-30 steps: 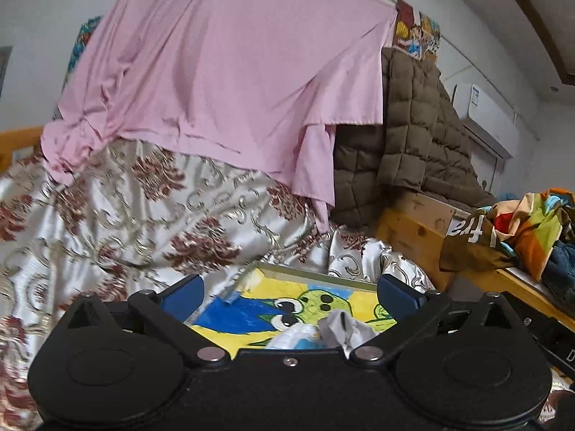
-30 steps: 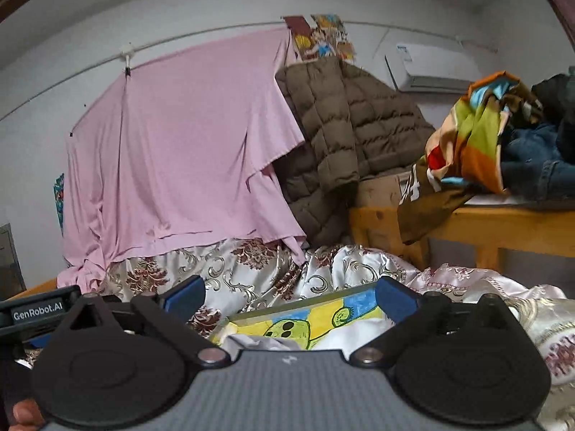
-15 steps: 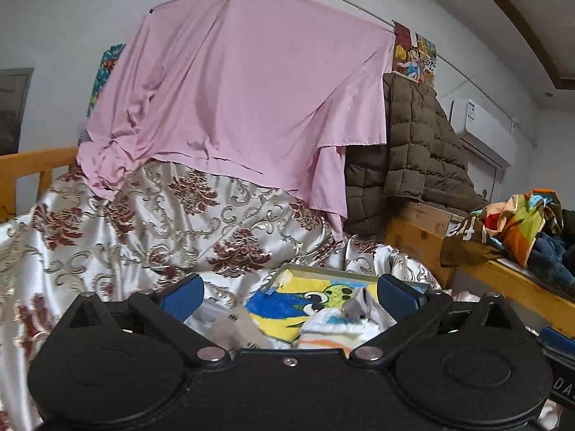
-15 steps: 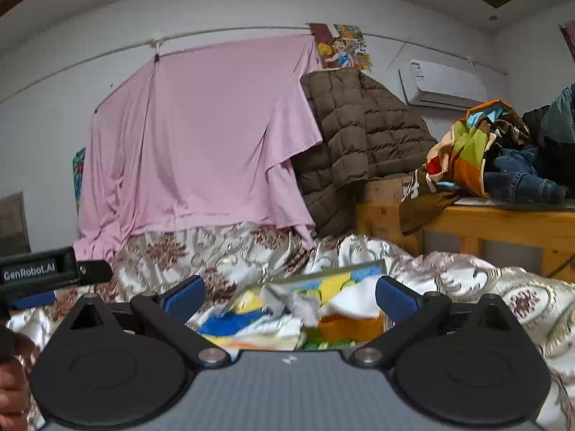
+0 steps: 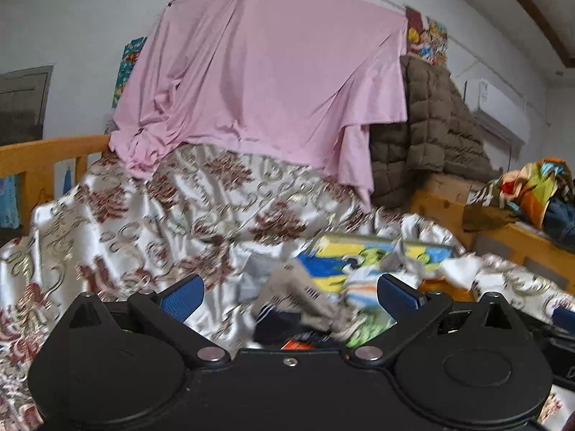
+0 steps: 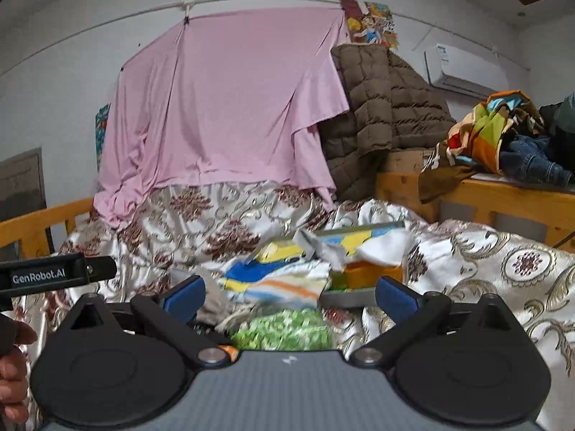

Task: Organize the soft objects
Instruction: 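Move both open tools back toward the items left on the bed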

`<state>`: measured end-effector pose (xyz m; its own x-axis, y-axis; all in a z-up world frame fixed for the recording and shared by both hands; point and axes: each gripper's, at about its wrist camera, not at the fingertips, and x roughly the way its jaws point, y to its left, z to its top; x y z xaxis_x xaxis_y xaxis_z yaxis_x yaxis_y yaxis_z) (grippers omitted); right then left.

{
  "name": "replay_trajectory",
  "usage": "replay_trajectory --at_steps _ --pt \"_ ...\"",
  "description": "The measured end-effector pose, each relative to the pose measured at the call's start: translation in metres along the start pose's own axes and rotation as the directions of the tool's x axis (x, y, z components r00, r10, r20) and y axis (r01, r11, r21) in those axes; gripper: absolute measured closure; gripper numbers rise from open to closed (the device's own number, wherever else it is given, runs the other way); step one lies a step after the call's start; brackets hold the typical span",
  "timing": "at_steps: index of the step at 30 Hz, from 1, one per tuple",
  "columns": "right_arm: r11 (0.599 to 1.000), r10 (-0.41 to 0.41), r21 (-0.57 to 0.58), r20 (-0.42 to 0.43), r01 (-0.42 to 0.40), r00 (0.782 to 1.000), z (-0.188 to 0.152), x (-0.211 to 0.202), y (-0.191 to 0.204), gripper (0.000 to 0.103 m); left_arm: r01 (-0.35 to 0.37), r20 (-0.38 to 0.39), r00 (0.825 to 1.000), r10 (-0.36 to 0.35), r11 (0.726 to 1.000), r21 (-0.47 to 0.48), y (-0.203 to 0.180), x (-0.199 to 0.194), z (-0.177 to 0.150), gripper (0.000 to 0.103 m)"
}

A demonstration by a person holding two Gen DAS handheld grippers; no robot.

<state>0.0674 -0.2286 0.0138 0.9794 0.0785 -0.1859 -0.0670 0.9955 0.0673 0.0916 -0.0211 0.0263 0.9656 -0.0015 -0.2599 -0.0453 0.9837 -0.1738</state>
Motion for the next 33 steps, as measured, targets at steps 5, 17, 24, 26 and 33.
replay_trajectory --at_steps 5,17,24,26,33 --pt "0.999 0.022 -0.023 -0.047 -0.023 0.999 -0.009 0.005 0.010 0.000 -0.031 -0.057 0.998 0.032 0.999 0.009 0.015 0.003 -0.016 0.001" --pt "0.998 0.041 -0.043 -0.173 -0.050 0.984 -0.026 0.030 0.020 0.000 -0.087 -0.148 0.985 0.094 0.995 0.051 0.037 0.014 -0.041 0.001" --pt "0.996 0.045 -0.071 -0.206 -0.061 0.977 -0.032 0.038 0.026 0.000 -0.103 -0.185 0.977 0.105 0.994 0.024 0.040 0.023 -0.042 0.001" --pt "0.994 0.047 -0.083 -0.215 -0.066 0.975 -0.034 0.041 0.029 0.000 -0.107 -0.194 0.975 0.109 0.994 0.021 0.041 0.025 -0.042 0.001" --pt "0.992 0.046 -0.104 -0.259 -0.075 0.965 -0.045 0.057 0.035 0.000 -0.136 -0.239 0.961 0.139 0.990 0.028 0.048 0.041 -0.044 0.001"
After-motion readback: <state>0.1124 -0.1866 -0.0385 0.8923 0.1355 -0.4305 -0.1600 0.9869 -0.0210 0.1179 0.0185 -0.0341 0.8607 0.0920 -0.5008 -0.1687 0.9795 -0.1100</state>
